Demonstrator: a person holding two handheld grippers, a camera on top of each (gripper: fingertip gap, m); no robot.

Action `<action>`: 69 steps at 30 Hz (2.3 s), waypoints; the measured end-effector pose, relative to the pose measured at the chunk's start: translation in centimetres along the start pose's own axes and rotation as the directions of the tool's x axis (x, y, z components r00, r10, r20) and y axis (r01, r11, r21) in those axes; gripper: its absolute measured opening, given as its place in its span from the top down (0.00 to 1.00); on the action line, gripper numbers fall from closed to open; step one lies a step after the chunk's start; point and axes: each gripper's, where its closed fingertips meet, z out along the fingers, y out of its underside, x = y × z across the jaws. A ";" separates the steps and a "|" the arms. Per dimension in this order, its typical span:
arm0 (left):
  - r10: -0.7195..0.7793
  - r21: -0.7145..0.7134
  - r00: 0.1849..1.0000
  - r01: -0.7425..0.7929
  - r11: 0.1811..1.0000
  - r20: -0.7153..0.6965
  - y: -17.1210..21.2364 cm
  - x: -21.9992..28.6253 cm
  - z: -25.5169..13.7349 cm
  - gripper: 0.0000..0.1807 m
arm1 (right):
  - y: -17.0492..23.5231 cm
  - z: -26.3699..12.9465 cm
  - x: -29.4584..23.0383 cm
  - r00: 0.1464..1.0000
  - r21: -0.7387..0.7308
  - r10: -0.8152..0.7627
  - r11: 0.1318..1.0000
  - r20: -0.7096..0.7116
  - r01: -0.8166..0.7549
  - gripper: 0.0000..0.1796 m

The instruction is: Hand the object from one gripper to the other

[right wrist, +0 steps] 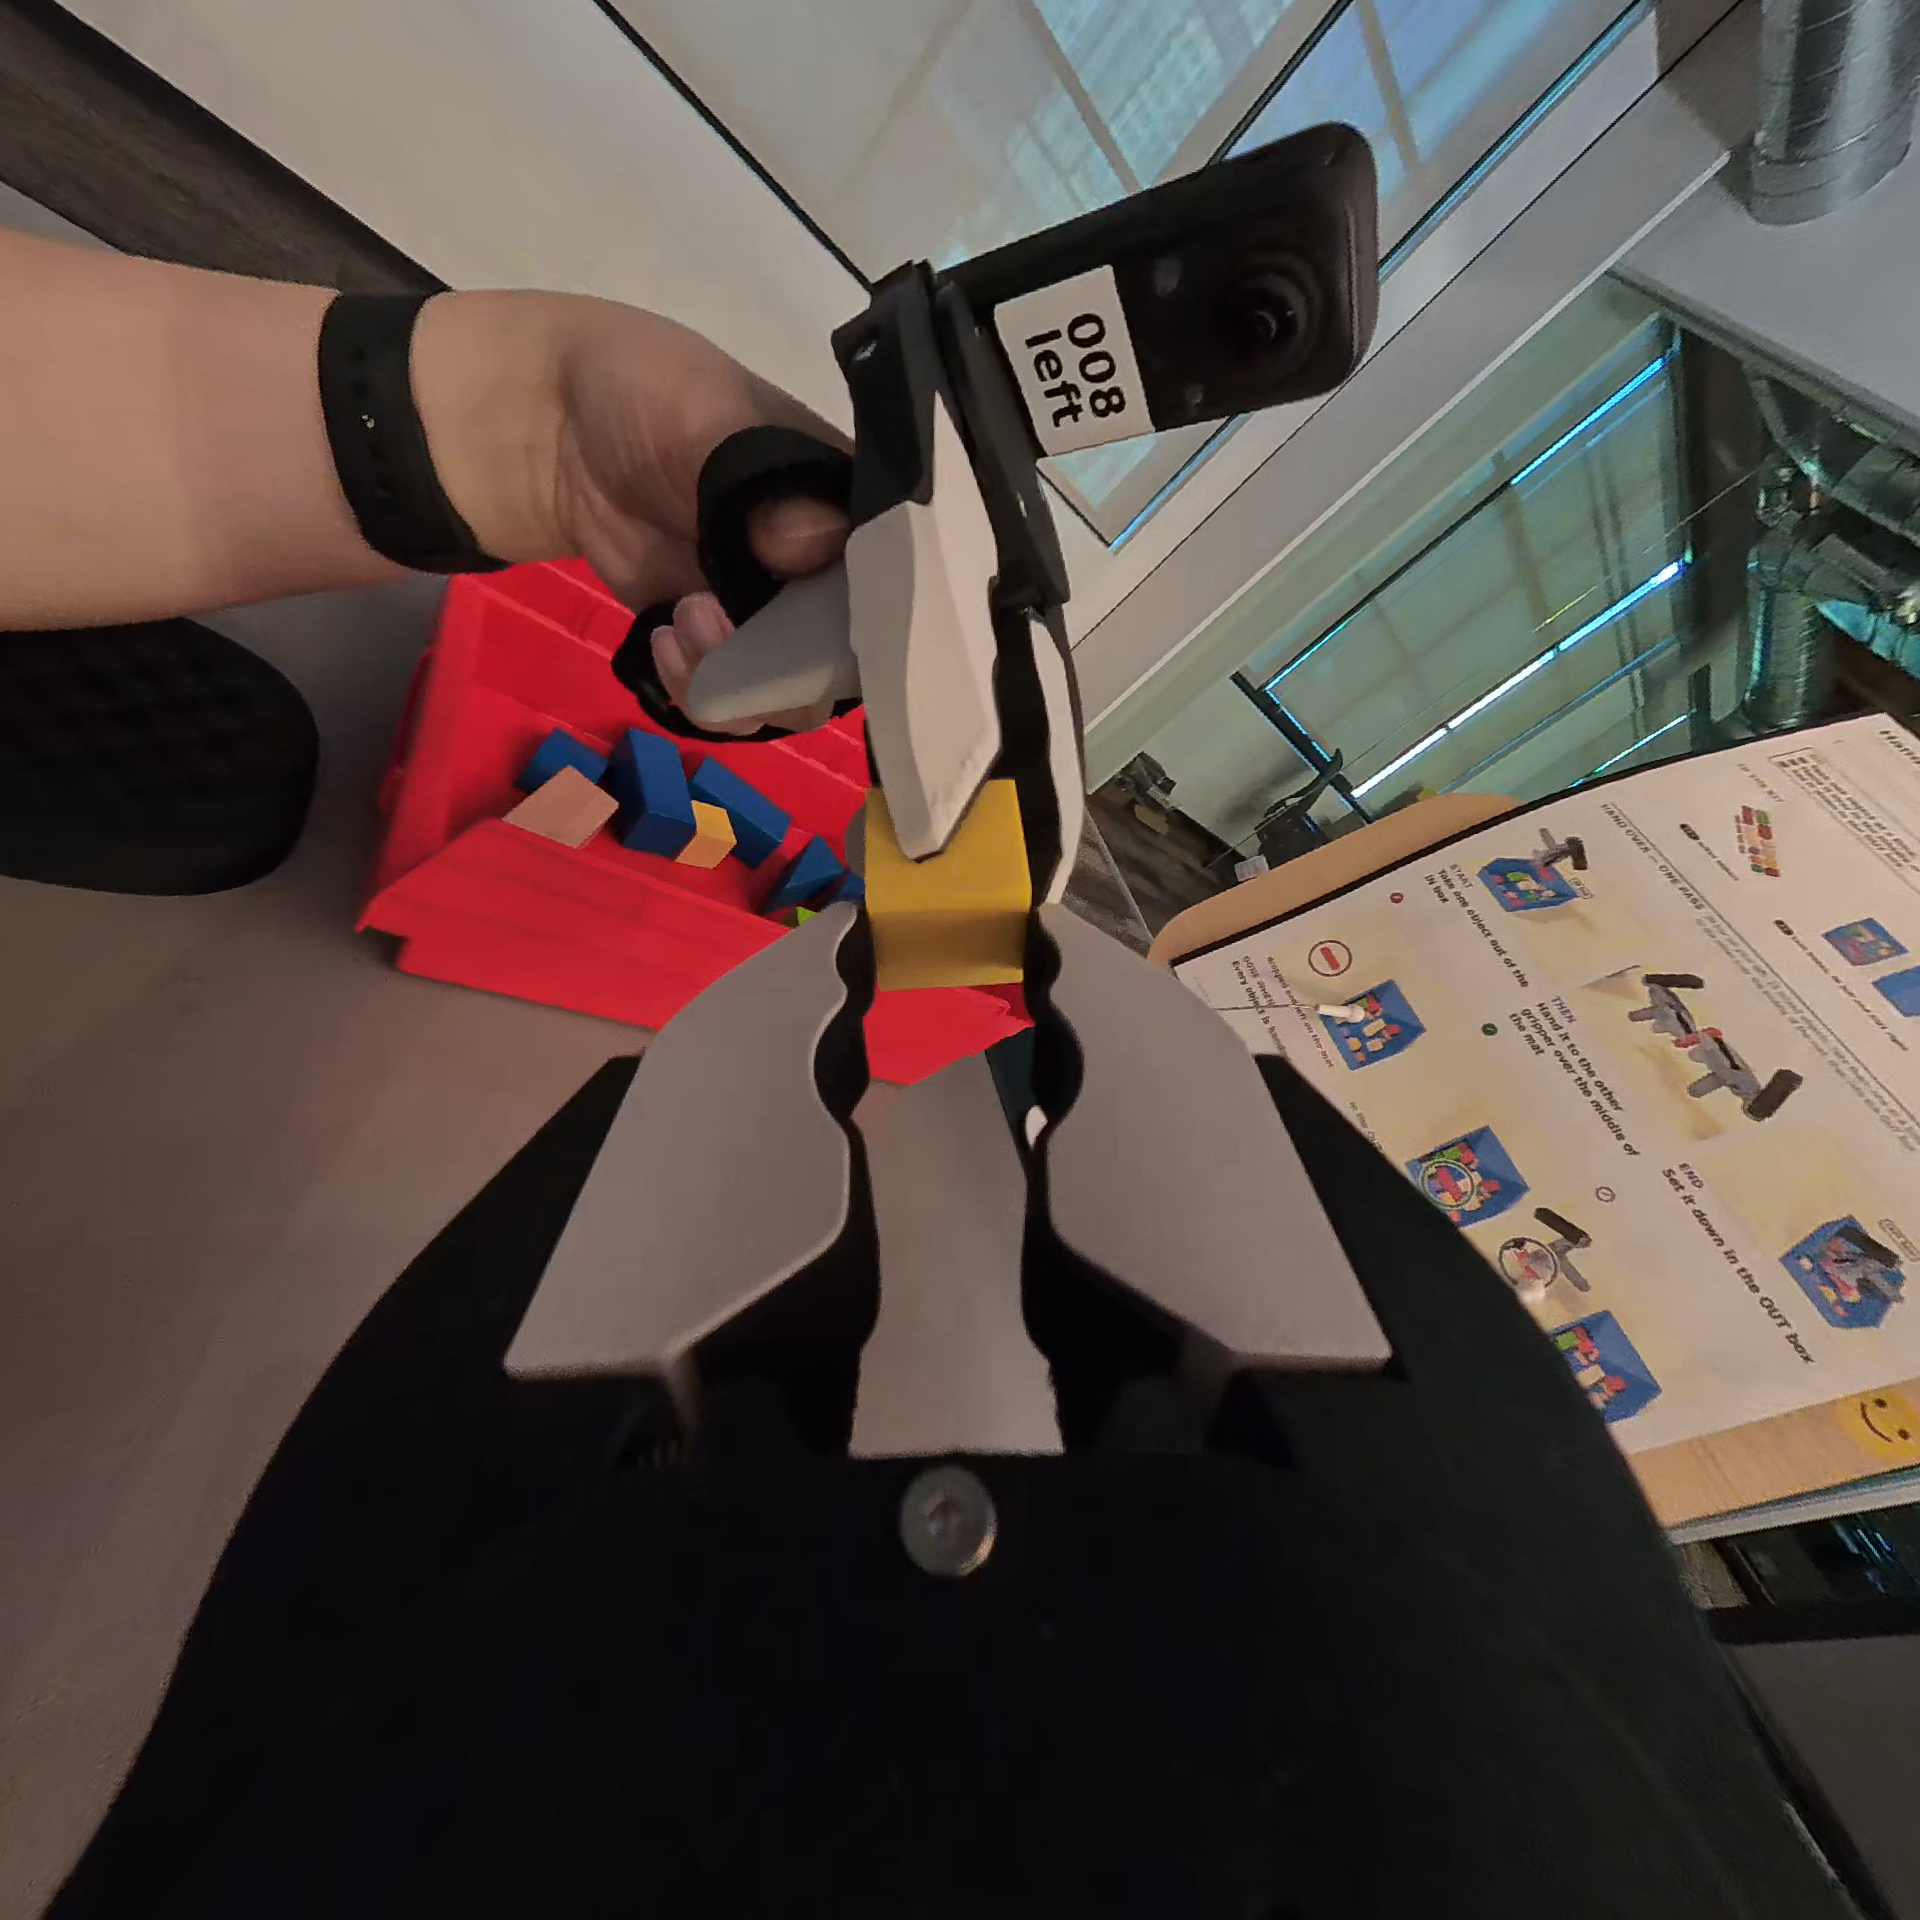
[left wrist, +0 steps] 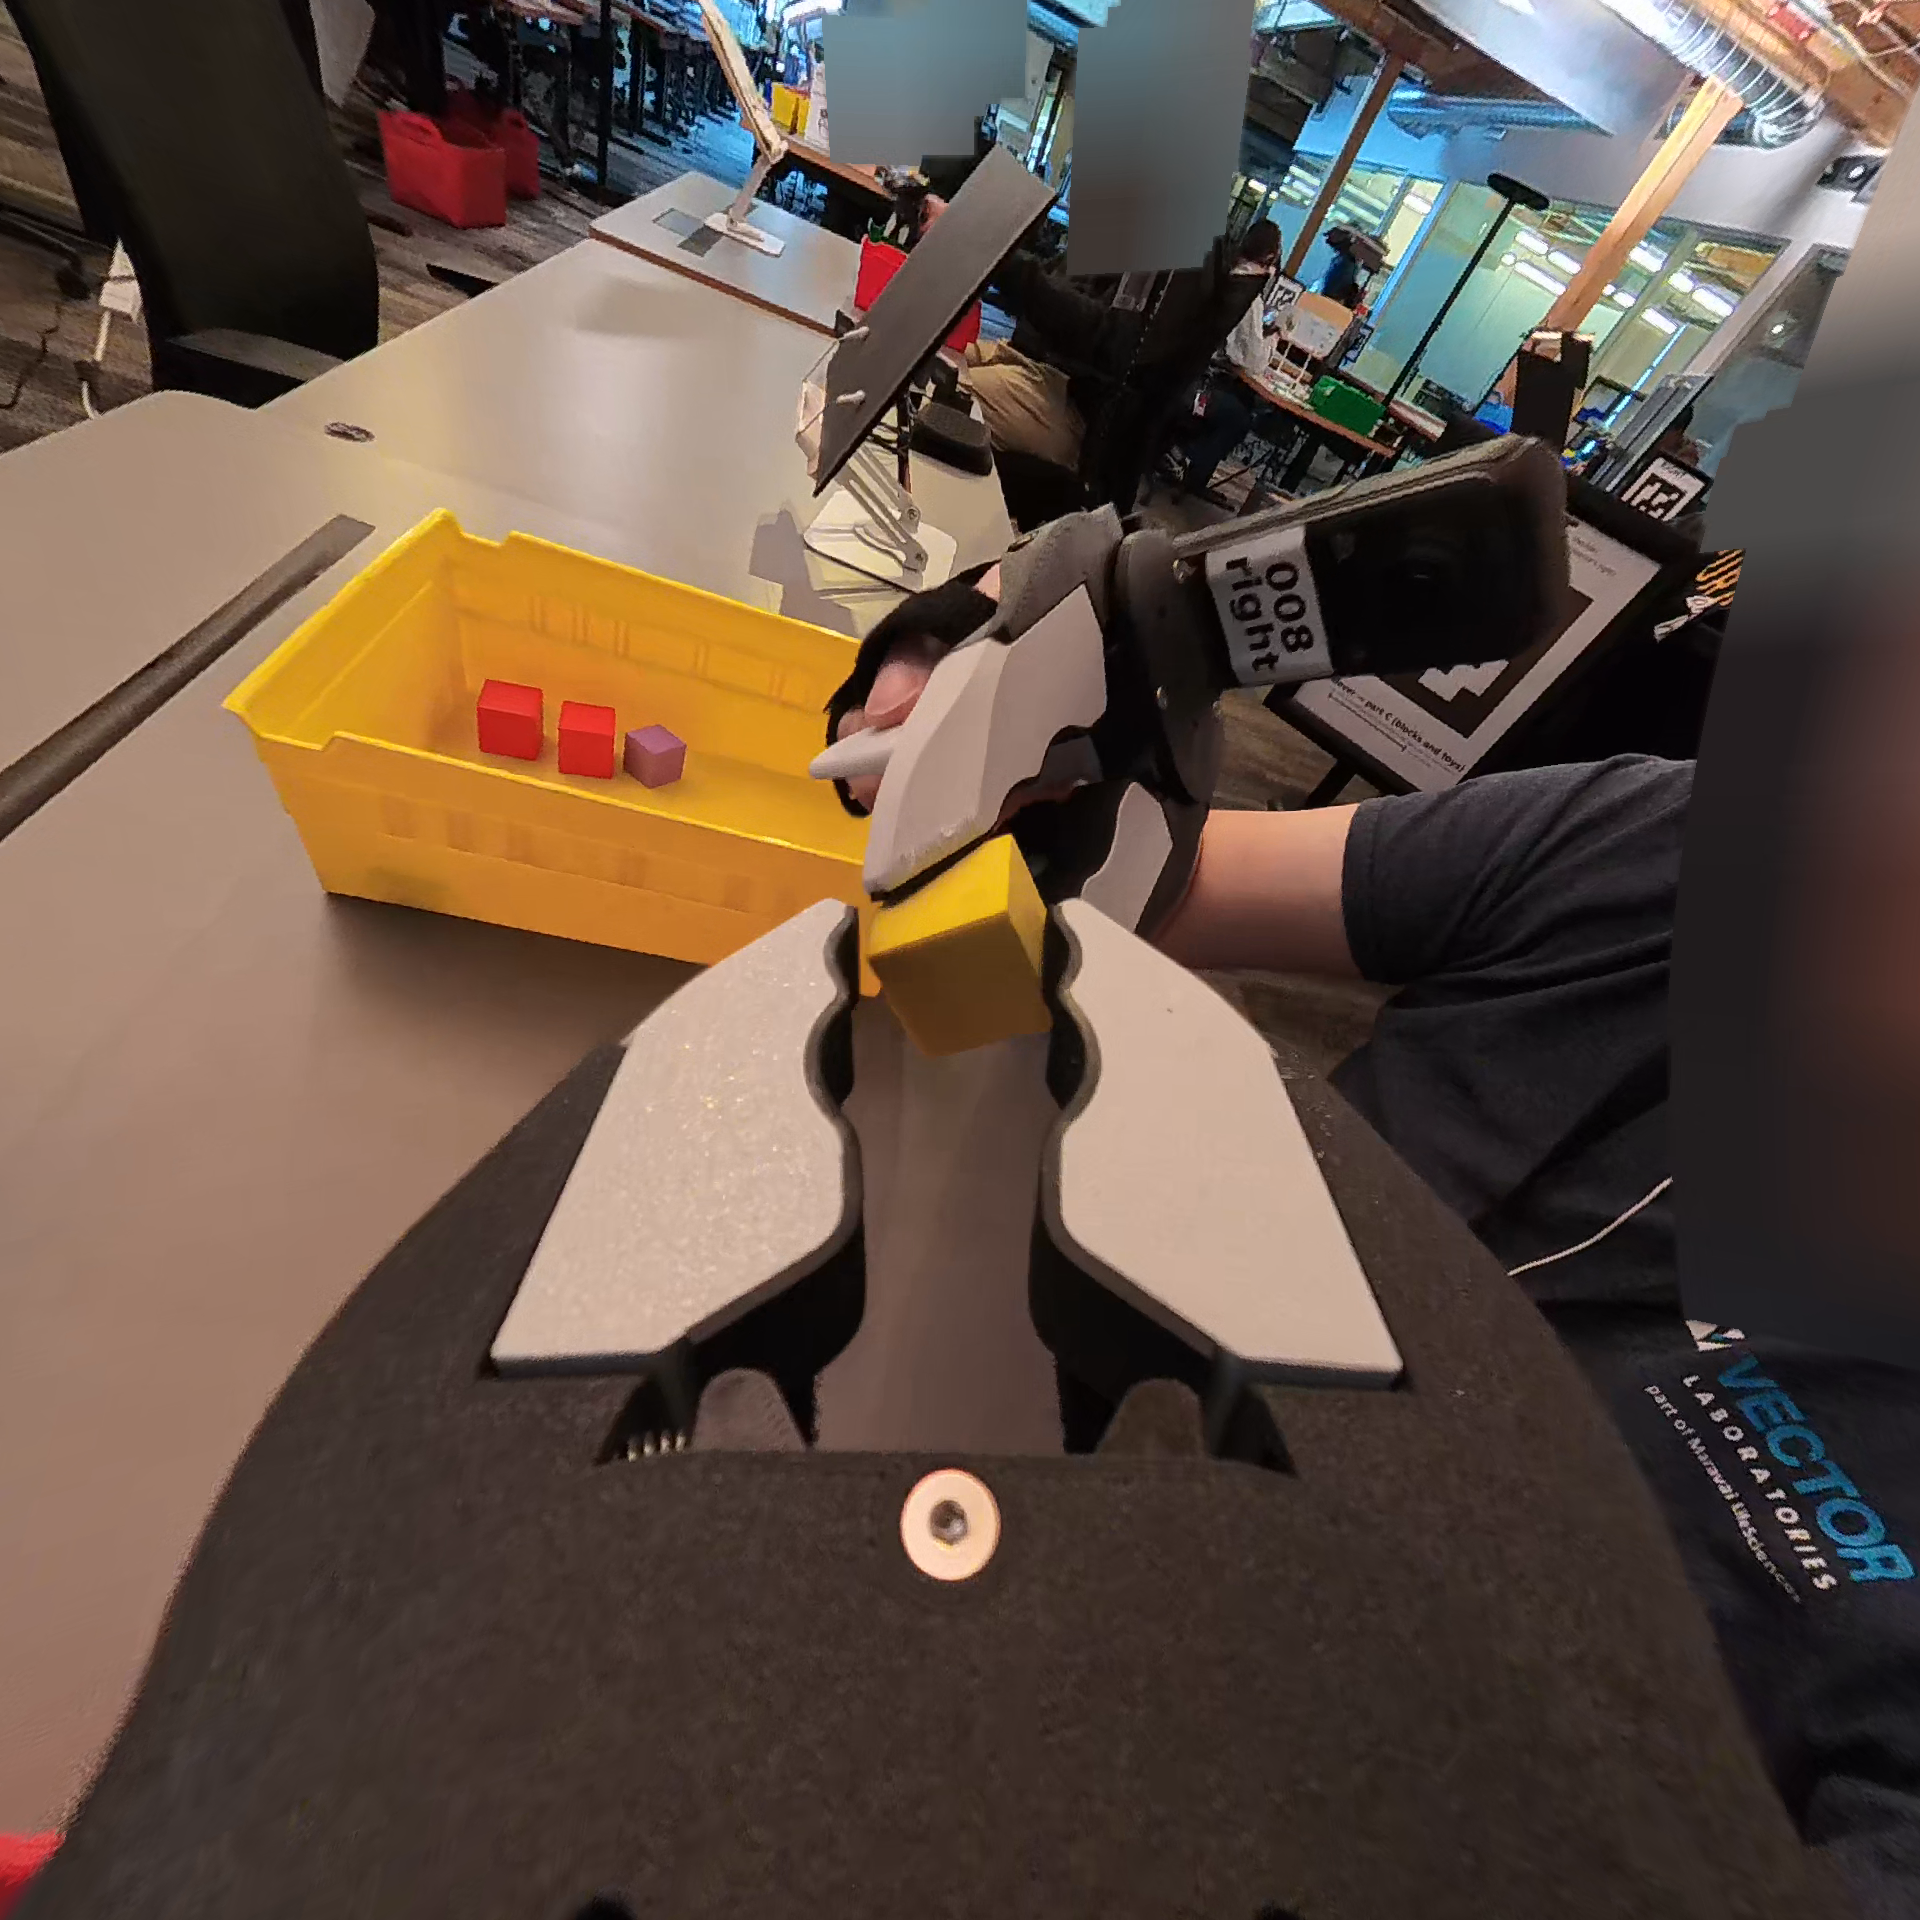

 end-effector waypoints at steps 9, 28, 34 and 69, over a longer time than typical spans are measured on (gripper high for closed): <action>0.054 -0.043 0.943 -0.043 0.998 0.328 0.1 -3.8 -4.1 0.73 | 11.4 -9.3 5.6 0.980 -0.596 0.200 0.788 0.005 -0.158 0.84; 0.118 -0.185 0.895 -0.040 0.982 0.431 1.8 -5.0 -4.3 0.75 | 31.4 -25.4 -2.2 0.740 -0.966 0.625 -0.215 -0.248 -0.142 0.84; 0.113 -0.181 0.884 -0.033 0.983 0.453 1.8 -5.1 -5.4 0.75 | 32.2 -25.7 -2.6 0.719 -0.959 0.641 -0.243 -0.269 -0.143 0.84; 0.348 -0.580 0.634 0.198 0.790 0.691 15.9 -19.8 -15.2 0.76 | 26.5 -25.4 2.8 0.838 -0.950 0.470 -0.005 -0.278 -0.312 0.81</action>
